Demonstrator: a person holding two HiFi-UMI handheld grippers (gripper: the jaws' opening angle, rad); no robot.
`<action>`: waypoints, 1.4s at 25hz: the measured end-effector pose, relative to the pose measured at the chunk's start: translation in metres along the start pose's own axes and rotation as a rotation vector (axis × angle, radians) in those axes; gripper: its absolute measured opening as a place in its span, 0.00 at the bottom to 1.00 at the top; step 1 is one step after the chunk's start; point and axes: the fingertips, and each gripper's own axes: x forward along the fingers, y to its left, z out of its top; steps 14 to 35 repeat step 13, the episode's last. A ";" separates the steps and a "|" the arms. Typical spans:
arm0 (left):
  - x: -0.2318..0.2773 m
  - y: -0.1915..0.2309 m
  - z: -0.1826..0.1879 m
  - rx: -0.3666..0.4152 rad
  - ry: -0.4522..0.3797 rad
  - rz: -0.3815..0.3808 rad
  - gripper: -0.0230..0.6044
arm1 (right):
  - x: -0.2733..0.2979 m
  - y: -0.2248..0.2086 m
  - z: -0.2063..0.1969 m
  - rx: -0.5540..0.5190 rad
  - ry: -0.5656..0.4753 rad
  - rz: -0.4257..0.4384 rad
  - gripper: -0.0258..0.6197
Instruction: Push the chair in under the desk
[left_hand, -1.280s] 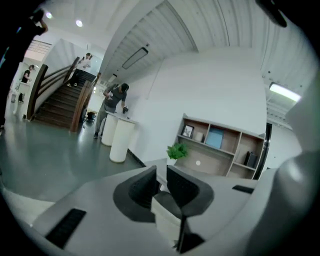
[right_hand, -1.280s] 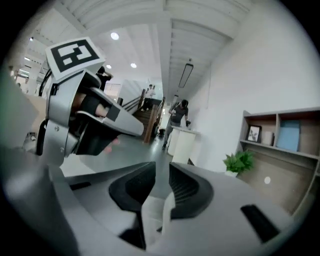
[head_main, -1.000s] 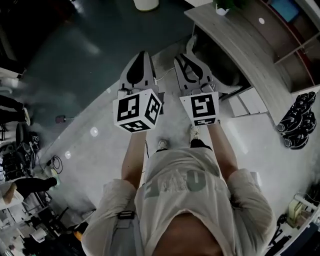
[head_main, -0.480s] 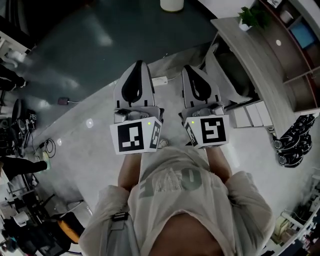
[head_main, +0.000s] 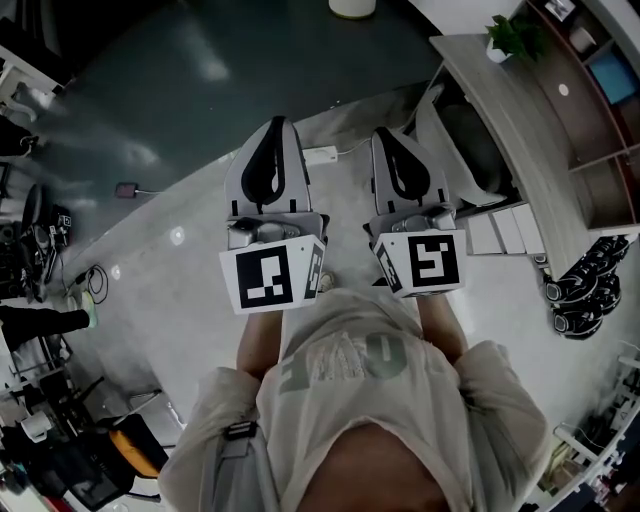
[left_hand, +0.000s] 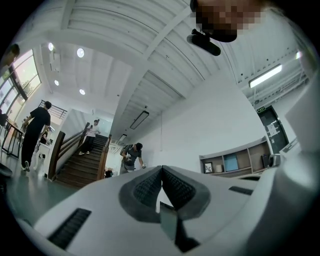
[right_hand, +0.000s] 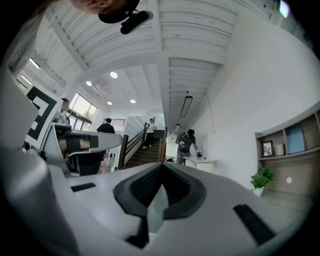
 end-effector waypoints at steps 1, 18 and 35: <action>0.000 -0.001 0.000 0.004 0.001 0.001 0.06 | 0.000 -0.001 0.000 0.001 0.001 -0.001 0.07; 0.011 0.000 -0.022 -0.003 0.040 -0.001 0.06 | 0.004 -0.008 -0.013 0.022 0.013 0.001 0.07; 0.011 0.000 -0.022 -0.003 0.040 -0.001 0.06 | 0.004 -0.008 -0.013 0.022 0.013 0.001 0.07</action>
